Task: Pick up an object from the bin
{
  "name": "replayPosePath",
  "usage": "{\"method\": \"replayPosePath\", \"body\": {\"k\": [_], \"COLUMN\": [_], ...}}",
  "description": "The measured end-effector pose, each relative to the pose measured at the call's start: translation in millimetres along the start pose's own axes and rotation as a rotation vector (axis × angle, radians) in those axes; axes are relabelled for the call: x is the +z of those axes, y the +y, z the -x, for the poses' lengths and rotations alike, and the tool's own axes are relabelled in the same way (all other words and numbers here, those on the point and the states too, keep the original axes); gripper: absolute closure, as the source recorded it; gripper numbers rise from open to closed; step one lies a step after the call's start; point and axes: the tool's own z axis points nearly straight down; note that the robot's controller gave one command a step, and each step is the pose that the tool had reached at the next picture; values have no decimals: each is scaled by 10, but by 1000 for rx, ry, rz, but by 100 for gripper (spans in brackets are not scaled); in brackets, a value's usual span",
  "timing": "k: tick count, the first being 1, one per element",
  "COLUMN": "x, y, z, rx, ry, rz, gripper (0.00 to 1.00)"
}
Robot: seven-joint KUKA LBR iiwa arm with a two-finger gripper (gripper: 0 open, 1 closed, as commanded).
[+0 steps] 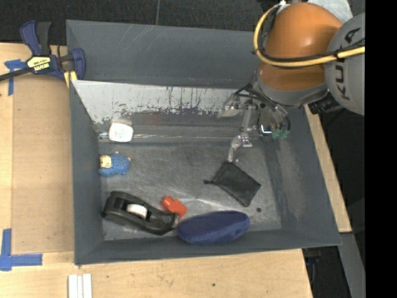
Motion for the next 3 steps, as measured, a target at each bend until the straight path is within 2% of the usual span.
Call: {"method": "replayPosePath", "body": {"k": [1,2,3], "x": [1547,1258,1091], "y": [-392,-493,-475], "z": [-406,-317,-417], "rx": [47,226,274], "ry": [-16,-11,-8], "rz": [1,0,1], "gripper": [0,0,0]}}
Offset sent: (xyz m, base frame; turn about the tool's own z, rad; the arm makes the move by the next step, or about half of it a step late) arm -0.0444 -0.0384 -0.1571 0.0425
